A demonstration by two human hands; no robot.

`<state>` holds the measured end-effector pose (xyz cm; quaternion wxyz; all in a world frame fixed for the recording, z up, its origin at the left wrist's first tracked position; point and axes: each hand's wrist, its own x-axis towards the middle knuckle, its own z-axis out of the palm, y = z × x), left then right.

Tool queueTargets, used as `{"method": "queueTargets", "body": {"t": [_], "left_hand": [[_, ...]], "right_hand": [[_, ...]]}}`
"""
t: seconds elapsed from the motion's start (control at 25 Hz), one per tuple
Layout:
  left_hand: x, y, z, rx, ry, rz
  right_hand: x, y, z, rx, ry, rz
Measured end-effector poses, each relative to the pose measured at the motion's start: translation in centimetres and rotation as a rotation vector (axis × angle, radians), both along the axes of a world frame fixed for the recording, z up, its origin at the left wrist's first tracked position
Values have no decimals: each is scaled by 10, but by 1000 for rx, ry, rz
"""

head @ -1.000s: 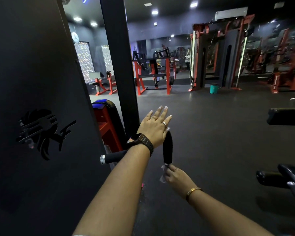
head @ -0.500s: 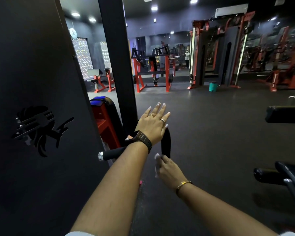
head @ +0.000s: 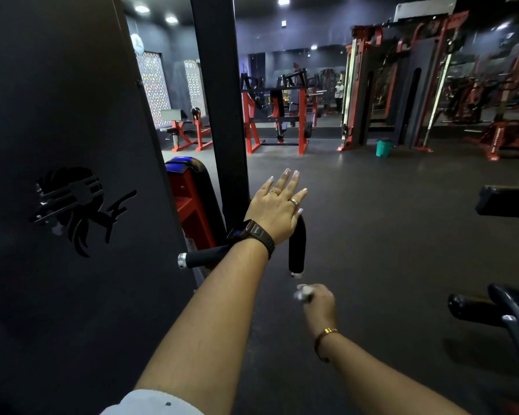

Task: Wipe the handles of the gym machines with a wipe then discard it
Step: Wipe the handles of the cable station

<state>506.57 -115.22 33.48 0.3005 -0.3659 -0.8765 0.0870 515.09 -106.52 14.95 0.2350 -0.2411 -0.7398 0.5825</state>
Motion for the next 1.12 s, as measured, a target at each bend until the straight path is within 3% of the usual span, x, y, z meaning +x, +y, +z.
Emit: {"method": "queueTargets", "body": {"t": [0.12,0.28,0.36,0.48,0.6,0.84,1.0,1.12], "left_hand": [[-1,0,1,16,-9,-12],[-3,1,-1,18,-10,-1],[-4,1,-1,16,-11,7],[-4,1,-1,12,-7,7],[-4,1,-2,13,-18,5],[-7,1,-3,13,-11,1],[-7,2,-4,17,-19,-4],[-9,2,-3,20,-33,-30]], "right_hand": [[-15,17,13,-471,-209,-154],[-42,12,51,-1016,43,-21],[-45,3,54,-1183,63,51],[-44,2,45,-1270,68,35],[-50,8,47,-1268,142,-36],[-53,7,56,-1184,-64,67],[-54,22,82,-904,-295,35],[-51,15,105,-629,-326,76]]}}
